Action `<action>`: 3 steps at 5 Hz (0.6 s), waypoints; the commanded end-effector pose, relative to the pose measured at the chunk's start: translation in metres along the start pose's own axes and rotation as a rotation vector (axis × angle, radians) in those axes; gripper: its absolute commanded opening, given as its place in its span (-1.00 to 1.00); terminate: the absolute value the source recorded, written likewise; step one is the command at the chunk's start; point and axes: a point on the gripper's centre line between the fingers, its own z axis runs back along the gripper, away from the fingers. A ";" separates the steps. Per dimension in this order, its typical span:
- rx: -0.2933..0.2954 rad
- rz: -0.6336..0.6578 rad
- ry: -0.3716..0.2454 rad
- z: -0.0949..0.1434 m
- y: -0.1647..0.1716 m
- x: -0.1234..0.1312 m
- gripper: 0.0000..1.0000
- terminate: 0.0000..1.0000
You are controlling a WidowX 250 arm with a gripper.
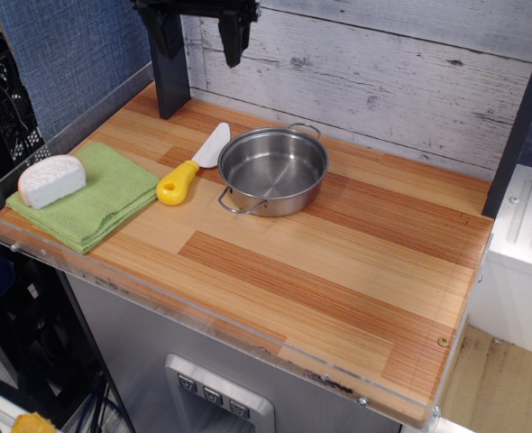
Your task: Pick up the pot and place it on the right of the knife
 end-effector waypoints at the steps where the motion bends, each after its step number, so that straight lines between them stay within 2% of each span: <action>1: -0.021 -0.121 0.050 0.013 -0.014 -0.014 1.00 -1.00; 2: 0.038 -0.223 0.127 0.014 -0.012 -0.014 1.00 -1.00; 3: 0.038 -0.223 0.127 0.014 -0.012 -0.014 1.00 -1.00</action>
